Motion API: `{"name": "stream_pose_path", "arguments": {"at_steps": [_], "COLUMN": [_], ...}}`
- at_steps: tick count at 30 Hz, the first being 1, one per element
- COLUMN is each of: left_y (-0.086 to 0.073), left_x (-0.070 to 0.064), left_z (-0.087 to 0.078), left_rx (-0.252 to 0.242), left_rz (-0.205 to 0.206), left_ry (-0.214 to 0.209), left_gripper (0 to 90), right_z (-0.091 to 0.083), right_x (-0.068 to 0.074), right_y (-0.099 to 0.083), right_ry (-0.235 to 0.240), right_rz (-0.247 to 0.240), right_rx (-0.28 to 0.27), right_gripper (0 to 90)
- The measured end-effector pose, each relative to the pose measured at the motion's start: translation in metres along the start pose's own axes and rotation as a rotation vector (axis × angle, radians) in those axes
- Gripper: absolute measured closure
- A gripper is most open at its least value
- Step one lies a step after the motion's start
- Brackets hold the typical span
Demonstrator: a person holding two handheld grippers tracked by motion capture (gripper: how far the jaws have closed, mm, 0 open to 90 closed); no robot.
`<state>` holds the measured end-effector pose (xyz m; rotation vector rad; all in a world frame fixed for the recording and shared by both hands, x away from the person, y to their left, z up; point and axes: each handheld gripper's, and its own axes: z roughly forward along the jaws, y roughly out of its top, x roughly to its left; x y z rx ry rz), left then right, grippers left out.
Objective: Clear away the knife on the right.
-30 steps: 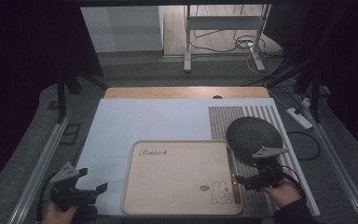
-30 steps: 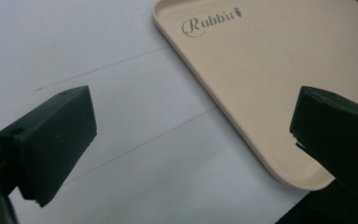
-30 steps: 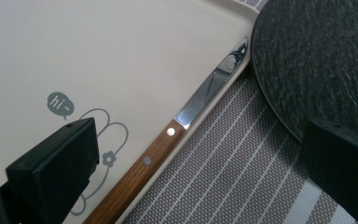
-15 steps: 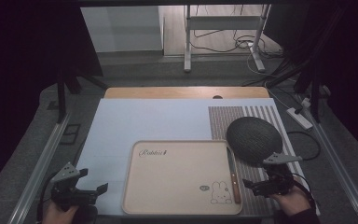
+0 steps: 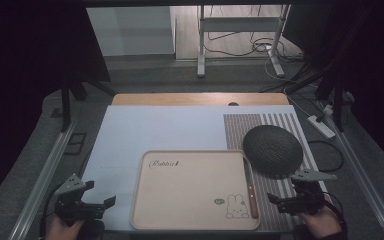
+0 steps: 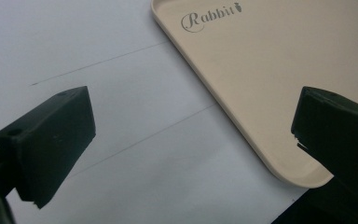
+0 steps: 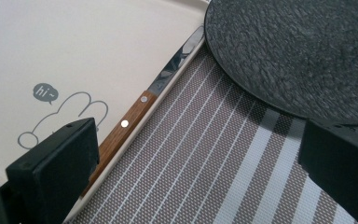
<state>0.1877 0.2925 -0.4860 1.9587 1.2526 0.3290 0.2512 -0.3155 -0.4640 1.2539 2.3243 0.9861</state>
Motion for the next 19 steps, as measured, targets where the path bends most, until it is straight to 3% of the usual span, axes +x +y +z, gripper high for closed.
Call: {"name": "stream_pose_path", "arguments": {"at_steps": [19], "left_y": [0.0], "left_x": [0.0], "left_z": [0.001], "left_rx": [0.003], "left_rz": [-0.004], "left_ry": [0.003], "left_gripper": [0.0], "right_z": [-0.012], "right_x": [0.001], "right_y": [-0.01], "right_ry": [-0.056], "right_rz": [-0.01], "right_rx": [0.02], "right_gripper": [0.0]}}
